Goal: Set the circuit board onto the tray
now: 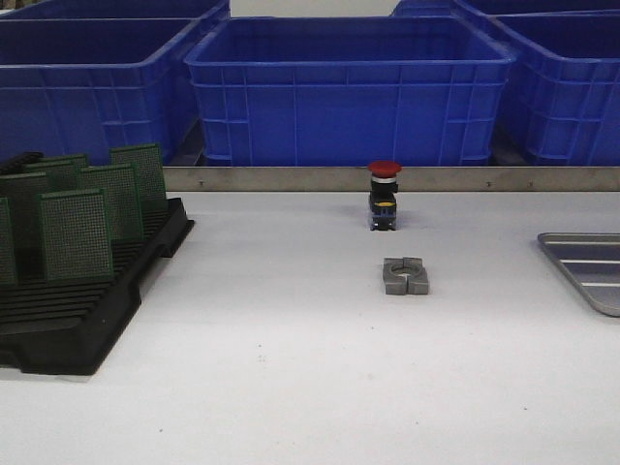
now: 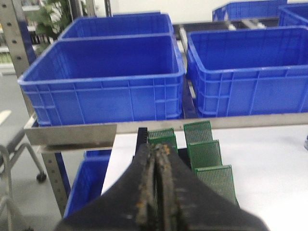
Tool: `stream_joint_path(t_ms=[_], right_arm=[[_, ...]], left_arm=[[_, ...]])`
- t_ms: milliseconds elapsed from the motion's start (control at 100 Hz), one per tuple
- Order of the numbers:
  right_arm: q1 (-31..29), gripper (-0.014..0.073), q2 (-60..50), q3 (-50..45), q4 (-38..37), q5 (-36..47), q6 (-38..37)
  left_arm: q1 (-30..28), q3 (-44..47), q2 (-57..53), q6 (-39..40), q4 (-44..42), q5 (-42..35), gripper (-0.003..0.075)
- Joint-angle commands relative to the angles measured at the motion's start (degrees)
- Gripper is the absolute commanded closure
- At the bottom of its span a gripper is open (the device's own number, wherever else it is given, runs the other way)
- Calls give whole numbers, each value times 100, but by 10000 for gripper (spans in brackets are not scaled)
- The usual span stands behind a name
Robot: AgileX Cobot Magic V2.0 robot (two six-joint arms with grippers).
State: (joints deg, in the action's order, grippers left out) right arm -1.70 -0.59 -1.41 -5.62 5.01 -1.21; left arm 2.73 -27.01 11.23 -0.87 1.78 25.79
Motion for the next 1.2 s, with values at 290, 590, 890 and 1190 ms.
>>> stream_joint_path(t_ms=[290,590,890,1190], right_arm=[[10,662,-125,73,-67,480,4],[10,662,-125,73,-67,480,4],[10,662,-125,73,-67,480,4],[10,662,-125,73,-67,480,4]], left_arm=[[-14,-2330,2416,-39,168,1647,738],[-14,-2523,3193,-39,168,1696,738],[-14,-2523,3278,-52,200,1707,608],[-14,-2523,3278,-52,227,1683,144]])
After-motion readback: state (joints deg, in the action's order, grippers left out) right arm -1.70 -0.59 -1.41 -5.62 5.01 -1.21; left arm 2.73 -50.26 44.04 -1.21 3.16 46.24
